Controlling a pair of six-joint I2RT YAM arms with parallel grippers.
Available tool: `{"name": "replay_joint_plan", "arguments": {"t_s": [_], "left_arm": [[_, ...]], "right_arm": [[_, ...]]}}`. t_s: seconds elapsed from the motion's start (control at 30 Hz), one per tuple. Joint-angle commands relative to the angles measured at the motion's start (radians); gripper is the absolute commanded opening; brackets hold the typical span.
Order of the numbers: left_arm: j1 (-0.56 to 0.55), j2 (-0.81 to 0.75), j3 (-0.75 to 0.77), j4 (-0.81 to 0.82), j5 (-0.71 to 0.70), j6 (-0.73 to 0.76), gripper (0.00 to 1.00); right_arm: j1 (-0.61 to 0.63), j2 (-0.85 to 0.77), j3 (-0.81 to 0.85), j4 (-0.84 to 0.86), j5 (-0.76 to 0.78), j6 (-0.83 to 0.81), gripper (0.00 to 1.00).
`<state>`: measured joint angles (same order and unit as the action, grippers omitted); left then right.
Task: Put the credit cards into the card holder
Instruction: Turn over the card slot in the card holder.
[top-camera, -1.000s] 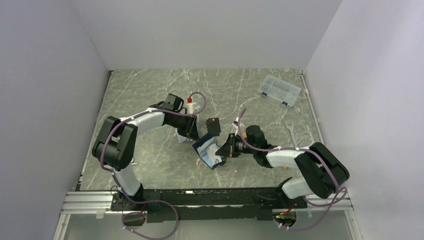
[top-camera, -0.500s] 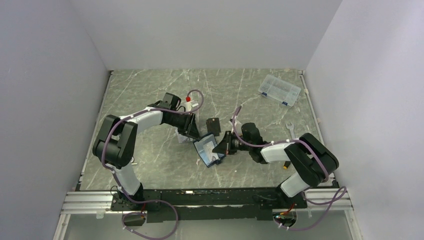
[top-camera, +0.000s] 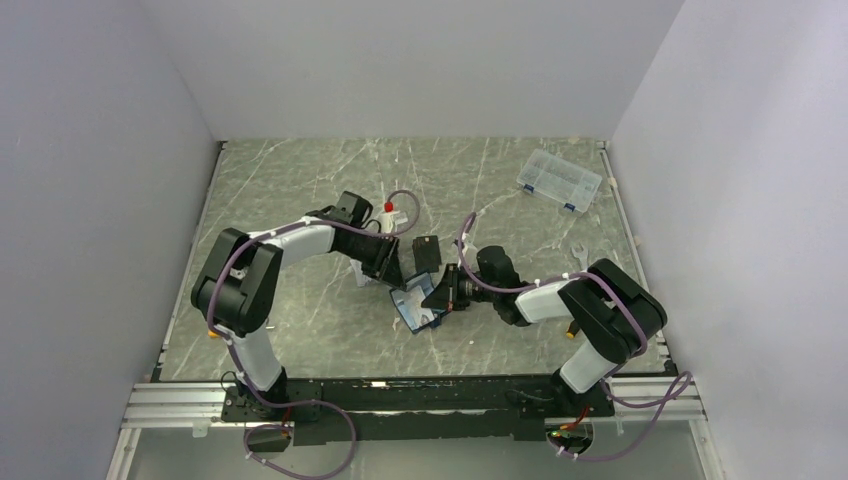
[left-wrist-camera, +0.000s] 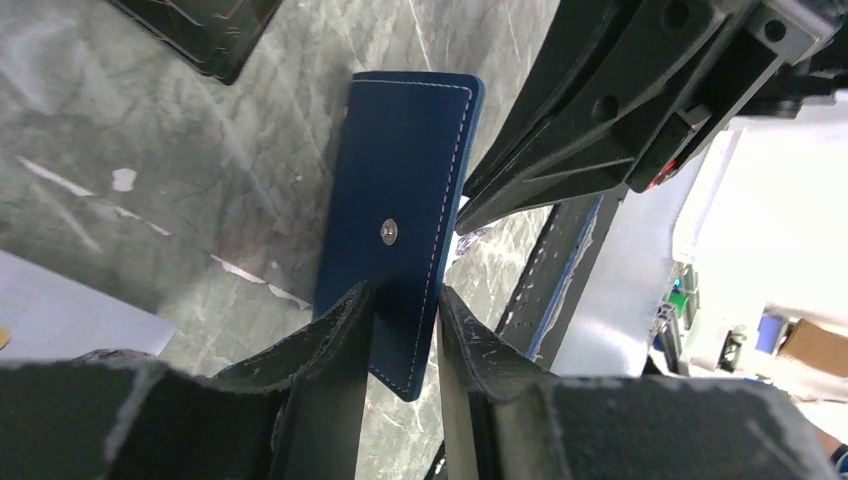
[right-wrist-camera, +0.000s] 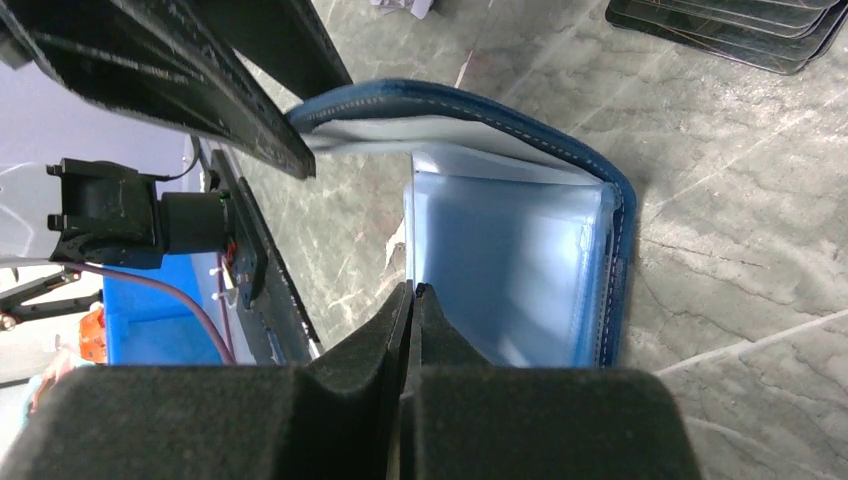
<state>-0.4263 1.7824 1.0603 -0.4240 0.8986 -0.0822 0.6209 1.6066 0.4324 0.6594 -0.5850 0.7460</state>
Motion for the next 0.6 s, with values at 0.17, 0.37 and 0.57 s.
{"name": "replay_joint_plan", "arguments": {"t_s": [0.17, 0.37, 0.57], "left_arm": [[-0.045, -0.038, 0.032, -0.058, -0.043, 0.141, 0.35], [-0.046, -0.060, 0.064, -0.102, -0.186, 0.209, 0.35], [-0.052, -0.038, 0.104, -0.147, -0.280, 0.221, 0.31]], "right_arm": [[0.000, -0.001, 0.101, 0.005, 0.025, -0.012, 0.00], [0.001, 0.003, 0.080, 0.039, 0.025, 0.006, 0.00], [0.009, 0.022, 0.052, 0.070, 0.022, 0.021, 0.00]]}}
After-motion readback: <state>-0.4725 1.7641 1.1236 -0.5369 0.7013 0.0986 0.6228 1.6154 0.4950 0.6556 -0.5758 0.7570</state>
